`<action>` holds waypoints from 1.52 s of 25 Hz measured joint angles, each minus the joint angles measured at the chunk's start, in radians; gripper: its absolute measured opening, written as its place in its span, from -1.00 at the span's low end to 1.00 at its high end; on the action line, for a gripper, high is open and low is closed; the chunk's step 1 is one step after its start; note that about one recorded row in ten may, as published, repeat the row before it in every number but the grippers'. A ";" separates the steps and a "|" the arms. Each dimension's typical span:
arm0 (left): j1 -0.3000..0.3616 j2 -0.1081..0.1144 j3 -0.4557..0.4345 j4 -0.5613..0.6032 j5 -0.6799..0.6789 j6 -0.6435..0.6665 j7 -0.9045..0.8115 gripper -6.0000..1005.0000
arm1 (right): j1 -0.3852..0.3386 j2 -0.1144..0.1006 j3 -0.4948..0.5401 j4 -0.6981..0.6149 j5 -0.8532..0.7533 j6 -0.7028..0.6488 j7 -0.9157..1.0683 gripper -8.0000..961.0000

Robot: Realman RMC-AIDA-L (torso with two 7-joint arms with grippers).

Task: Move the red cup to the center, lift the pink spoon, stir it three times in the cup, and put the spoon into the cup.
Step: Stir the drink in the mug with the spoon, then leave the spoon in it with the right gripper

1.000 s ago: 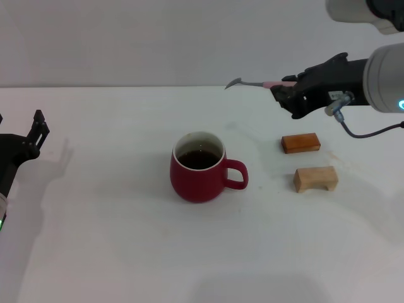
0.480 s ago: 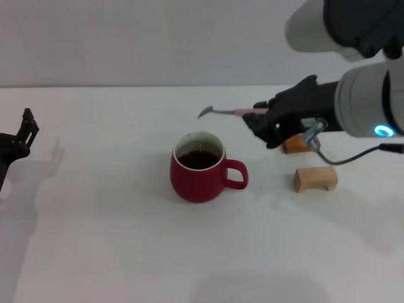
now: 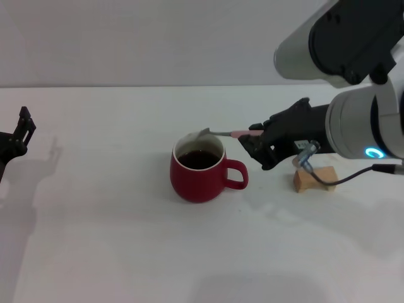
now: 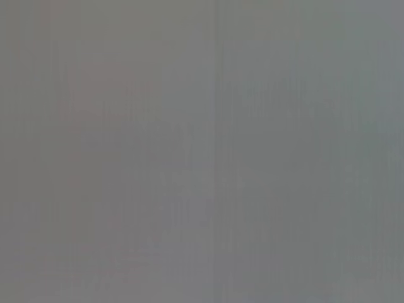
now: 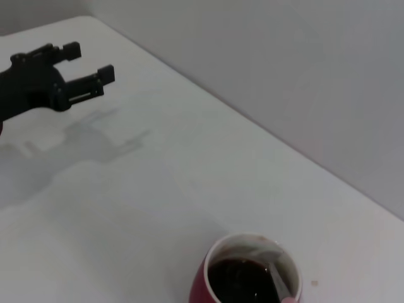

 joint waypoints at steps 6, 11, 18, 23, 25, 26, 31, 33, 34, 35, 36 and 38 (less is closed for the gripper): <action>0.000 0.000 0.000 0.000 0.000 0.001 0.000 0.61 | -0.003 0.000 -0.020 -0.050 0.000 -0.030 0.000 -0.66; 0.000 0.000 0.000 0.000 0.000 0.001 0.000 0.61 | 0.016 0.000 -0.029 -0.101 0.000 -0.049 0.000 -0.66; 0.001 0.000 -0.001 0.001 0.000 -0.002 0.000 0.61 | 0.050 0.000 -0.046 -0.167 0.006 -0.078 0.000 -0.65; 0.002 0.000 -0.001 0.003 0.000 -0.004 0.000 0.61 | 0.072 0.002 -0.067 -0.225 0.008 -0.102 0.000 -0.65; 0.002 0.000 -0.001 0.003 0.000 -0.004 0.000 0.61 | 0.082 0.003 -0.074 -0.252 0.009 -0.117 0.000 -0.65; 0.002 0.000 -0.001 0.004 0.000 -0.004 0.000 0.61 | 0.088 0.004 -0.077 -0.266 0.010 -0.125 0.000 -0.65; 0.000 0.001 -0.005 0.008 0.000 -0.005 0.000 0.61 | 0.123 0.005 -0.081 -0.317 0.010 -0.158 0.000 -0.66; -0.001 0.001 -0.009 0.010 0.000 -0.005 0.000 0.61 | 0.137 0.005 -0.079 -0.341 0.011 -0.172 0.000 -0.66; -0.002 0.001 -0.012 0.012 0.000 -0.005 0.000 0.61 | 0.148 0.005 -0.078 -0.358 0.011 -0.181 0.000 -0.65; -0.002 0.001 -0.014 0.013 0.000 -0.005 0.000 0.61 | 0.157 0.005 -0.077 -0.371 0.011 -0.188 0.000 -0.65; -0.002 0.001 -0.014 0.014 0.000 -0.005 0.000 0.61 | 0.167 0.005 -0.075 -0.388 0.011 -0.195 0.000 -0.65; -0.003 0.002 -0.014 0.014 0.000 -0.005 0.000 0.61 | 0.184 0.004 -0.073 -0.415 0.012 -0.206 0.000 -0.65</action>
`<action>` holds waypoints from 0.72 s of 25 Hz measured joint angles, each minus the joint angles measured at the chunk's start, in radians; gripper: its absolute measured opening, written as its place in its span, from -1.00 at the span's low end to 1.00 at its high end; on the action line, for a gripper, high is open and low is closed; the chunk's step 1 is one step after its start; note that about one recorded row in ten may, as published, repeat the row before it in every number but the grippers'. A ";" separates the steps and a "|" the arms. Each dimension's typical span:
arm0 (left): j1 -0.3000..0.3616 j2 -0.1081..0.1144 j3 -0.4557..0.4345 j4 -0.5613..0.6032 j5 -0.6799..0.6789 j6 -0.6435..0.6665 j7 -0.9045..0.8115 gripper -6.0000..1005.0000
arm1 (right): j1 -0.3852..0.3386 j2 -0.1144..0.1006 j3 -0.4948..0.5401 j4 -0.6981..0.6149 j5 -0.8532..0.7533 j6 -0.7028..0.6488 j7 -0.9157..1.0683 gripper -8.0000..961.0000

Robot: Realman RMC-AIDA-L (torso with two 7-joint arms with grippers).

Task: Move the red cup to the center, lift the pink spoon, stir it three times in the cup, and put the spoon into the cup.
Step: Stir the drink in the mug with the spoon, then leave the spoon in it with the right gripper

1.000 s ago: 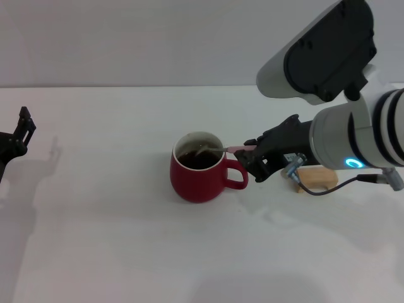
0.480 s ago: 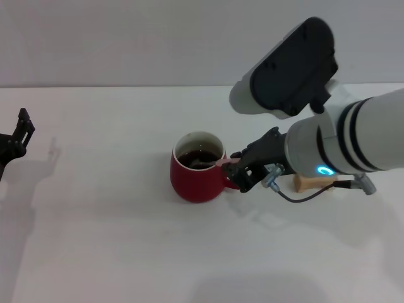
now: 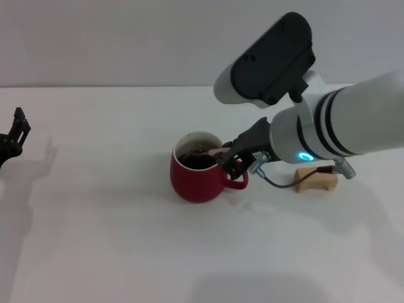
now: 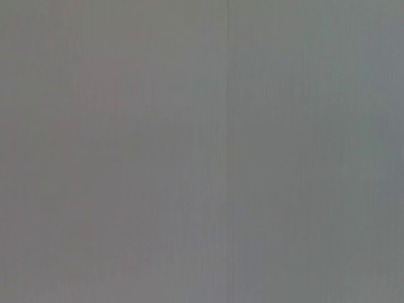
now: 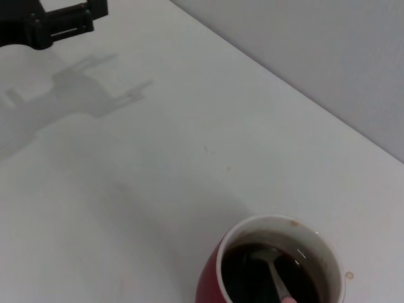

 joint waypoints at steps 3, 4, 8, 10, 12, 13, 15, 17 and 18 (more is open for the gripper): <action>-0.003 0.001 -0.008 0.000 0.000 -0.001 0.000 0.61 | 0.024 -0.002 0.004 -0.032 0.001 -0.013 -0.002 -0.65; -0.004 0.001 -0.010 0.000 0.000 -0.001 0.000 0.61 | 0.030 -0.003 0.007 -0.041 0.001 -0.016 -0.004 -0.65; -0.005 0.002 -0.012 0.000 0.000 -0.002 0.000 0.61 | 0.037 -0.005 0.025 -0.054 -0.002 -0.017 -0.012 -0.65; -0.006 0.002 -0.012 0.001 0.000 -0.004 0.000 0.61 | 0.036 -0.005 0.034 -0.051 -0.005 -0.012 -0.016 -0.65; -0.006 0.002 -0.012 0.001 0.000 -0.004 0.000 0.61 | 0.031 -0.005 0.040 -0.044 -0.006 -0.003 -0.020 -0.65; -0.006 0.001 -0.011 0.001 0.000 -0.004 0.000 0.61 | 0.029 -0.006 0.041 -0.041 -0.006 0.002 -0.021 -0.65; -0.006 0.000 -0.011 0.001 0.000 -0.005 0.000 0.61 | 0.022 -0.006 0.039 -0.029 -0.006 0.012 -0.023 -0.65; -0.006 0.000 -0.011 0.001 0.000 -0.005 0.000 0.61 | 0.012 -0.005 0.031 -0.012 -0.004 0.018 -0.023 -0.65; -0.006 -0.001 -0.011 0.001 0.000 -0.005 0.000 0.61 | 0.008 -0.004 0.025 -0.005 -0.002 0.021 -0.023 -0.65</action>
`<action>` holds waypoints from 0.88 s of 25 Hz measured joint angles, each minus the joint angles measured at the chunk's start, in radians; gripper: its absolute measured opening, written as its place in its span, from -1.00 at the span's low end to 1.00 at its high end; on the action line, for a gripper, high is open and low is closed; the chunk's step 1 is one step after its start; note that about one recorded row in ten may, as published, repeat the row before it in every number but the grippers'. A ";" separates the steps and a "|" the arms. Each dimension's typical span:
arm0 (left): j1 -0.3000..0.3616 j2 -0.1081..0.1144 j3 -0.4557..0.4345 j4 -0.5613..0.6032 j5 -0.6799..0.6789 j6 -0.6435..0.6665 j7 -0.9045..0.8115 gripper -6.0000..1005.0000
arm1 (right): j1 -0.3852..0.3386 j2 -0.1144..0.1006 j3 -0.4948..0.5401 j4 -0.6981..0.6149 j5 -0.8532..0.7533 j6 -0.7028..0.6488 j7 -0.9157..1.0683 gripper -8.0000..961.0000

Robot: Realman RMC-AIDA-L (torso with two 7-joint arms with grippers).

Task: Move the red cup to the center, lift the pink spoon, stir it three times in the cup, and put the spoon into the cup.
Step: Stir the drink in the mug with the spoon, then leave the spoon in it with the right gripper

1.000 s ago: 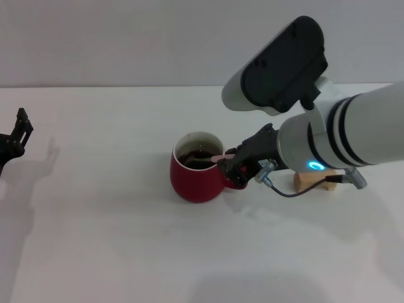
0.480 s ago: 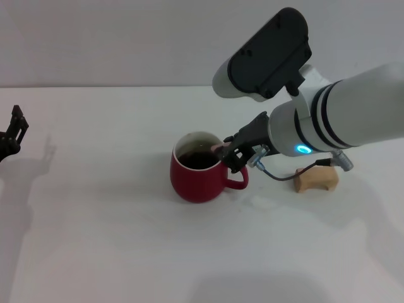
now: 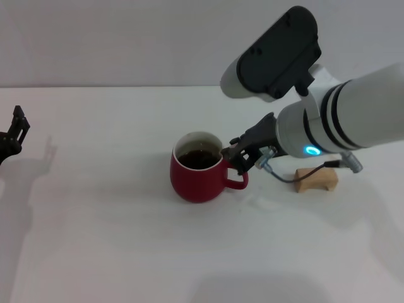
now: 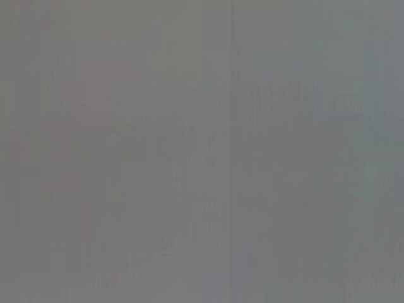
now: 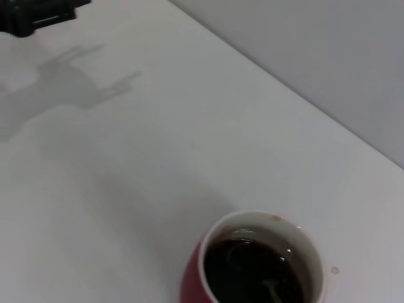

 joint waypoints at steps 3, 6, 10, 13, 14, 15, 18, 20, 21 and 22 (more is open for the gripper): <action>0.000 -0.001 0.000 0.000 0.000 -0.001 0.000 0.61 | -0.006 0.002 -0.021 0.012 0.001 0.004 0.004 -0.65; 0.000 -0.001 0.000 0.000 0.002 -0.001 0.000 0.61 | -0.007 0.004 -0.042 0.014 0.010 0.002 0.008 -0.65; 0.000 -0.001 0.001 0.000 0.006 -0.001 0.000 0.61 | -0.001 0.005 -0.048 0.007 0.030 -0.014 0.009 -0.65; 0.000 -0.001 0.003 -0.002 0.006 -0.001 0.000 0.61 | 0.005 0.005 -0.048 -0.001 0.031 -0.032 0.011 -0.66; 0.000 -0.001 0.003 -0.003 0.006 0.000 0.000 0.61 | 0.008 0.005 -0.048 -0.005 0.031 -0.040 0.011 -0.66; 0.000 -0.001 0.003 -0.003 0.006 0.000 0.000 0.61 | 0.011 0.005 -0.048 -0.008 0.031 -0.048 0.011 -0.66; 0.000 -0.001 0.002 -0.003 0.006 0.000 0.000 0.61 | 0.022 0.004 -0.040 -0.026 0.029 -0.065 0.011 -0.65; 0.000 -0.001 0.001 -0.003 0.006 0.000 0.000 0.61 | 0.031 0.002 -0.032 -0.042 0.023 -0.071 0.011 -0.65; 0.000 -0.001 0.001 -0.003 0.006 0.000 0.000 0.61 | 0.034 0.002 -0.026 -0.048 0.022 -0.072 0.010 -0.65; 0.000 -0.001 0.001 -0.003 0.006 0.000 0.000 0.61 | 0.035 0.002 -0.019 -0.052 0.020 -0.072 0.007 -0.65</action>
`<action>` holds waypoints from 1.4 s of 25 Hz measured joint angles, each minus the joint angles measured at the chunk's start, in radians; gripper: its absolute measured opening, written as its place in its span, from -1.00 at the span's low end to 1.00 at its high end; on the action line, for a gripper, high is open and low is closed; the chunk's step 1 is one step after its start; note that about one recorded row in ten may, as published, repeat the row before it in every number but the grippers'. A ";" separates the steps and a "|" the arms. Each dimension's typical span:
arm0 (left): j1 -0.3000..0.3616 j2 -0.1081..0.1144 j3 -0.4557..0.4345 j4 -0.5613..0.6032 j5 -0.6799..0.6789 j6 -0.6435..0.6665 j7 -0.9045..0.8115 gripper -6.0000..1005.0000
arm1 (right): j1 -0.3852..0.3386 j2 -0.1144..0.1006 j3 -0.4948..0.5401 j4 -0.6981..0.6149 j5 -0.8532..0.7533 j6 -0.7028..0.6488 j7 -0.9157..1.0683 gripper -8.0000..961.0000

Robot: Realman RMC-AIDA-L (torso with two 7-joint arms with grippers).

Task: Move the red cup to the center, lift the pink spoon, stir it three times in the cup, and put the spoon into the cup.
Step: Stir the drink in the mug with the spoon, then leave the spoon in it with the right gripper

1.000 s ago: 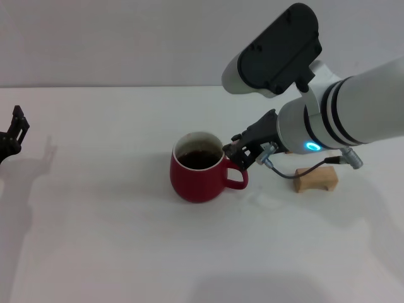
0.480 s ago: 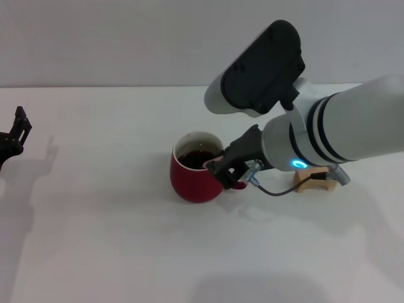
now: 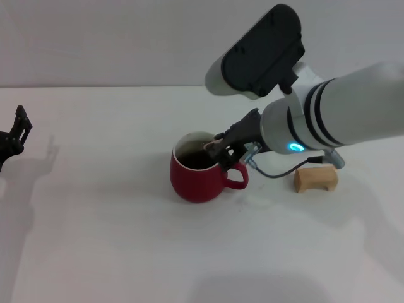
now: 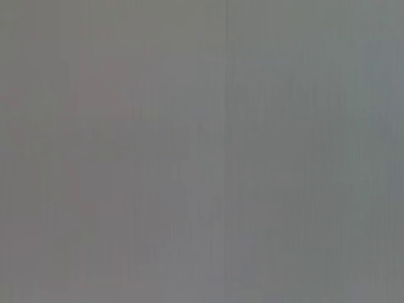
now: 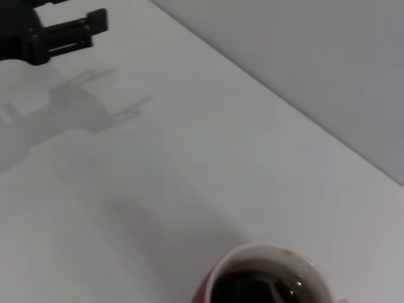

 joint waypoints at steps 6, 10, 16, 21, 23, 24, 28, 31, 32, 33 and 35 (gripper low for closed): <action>-0.001 0.000 -0.001 0.002 0.000 -0.001 0.000 0.61 | -0.006 -0.002 0.023 0.000 -0.026 0.010 -0.006 -0.65; -0.002 0.000 0.002 0.002 0.000 -0.001 0.000 0.61 | -0.012 -0.002 0.018 0.011 -0.029 0.029 -0.006 -0.65; -0.003 -0.002 0.006 0.002 0.000 -0.001 0.000 0.61 | -0.022 0.001 -0.020 0.037 -0.020 0.043 -0.001 -0.65; -0.003 -0.002 0.006 -0.001 0.000 -0.001 0.000 0.61 | -0.016 0.003 -0.039 0.038 -0.013 0.030 0.002 -0.66; -0.003 -0.002 0.007 -0.002 0.000 -0.001 0.000 0.61 | -0.010 0.003 -0.039 0.032 -0.006 0.017 0.002 -0.65; -0.003 -0.002 0.007 -0.002 0.000 -0.001 0.000 0.61 | -0.005 0.003 -0.038 0.026 -0.004 0.010 0.002 -0.65; -0.003 -0.002 0.007 -0.004 0.000 0.000 0.000 0.61 | 0.011 0.002 -0.030 -0.004 -0.005 -0.013 0.002 -0.65; -0.003 -0.002 0.007 -0.006 0.000 0.000 0.000 0.61 | 0.019 0.001 -0.020 -0.025 -0.012 -0.027 -0.001 -0.65; -0.003 -0.002 0.007 -0.006 0.000 0.000 0.000 0.61 | 0.021 0.001 -0.014 -0.032 -0.013 -0.029 -0.002 -0.65; -0.003 -0.002 0.007 -0.006 0.000 0.000 0.000 0.61 | 0.023 0.000 -0.009 -0.037 -0.015 -0.031 -0.004 -0.65; -0.003 -0.002 0.007 -0.006 0.000 0.000 0.000 0.61 | 0.024 -0.001 0.002 -0.042 -0.022 -0.033 -0.006 -0.65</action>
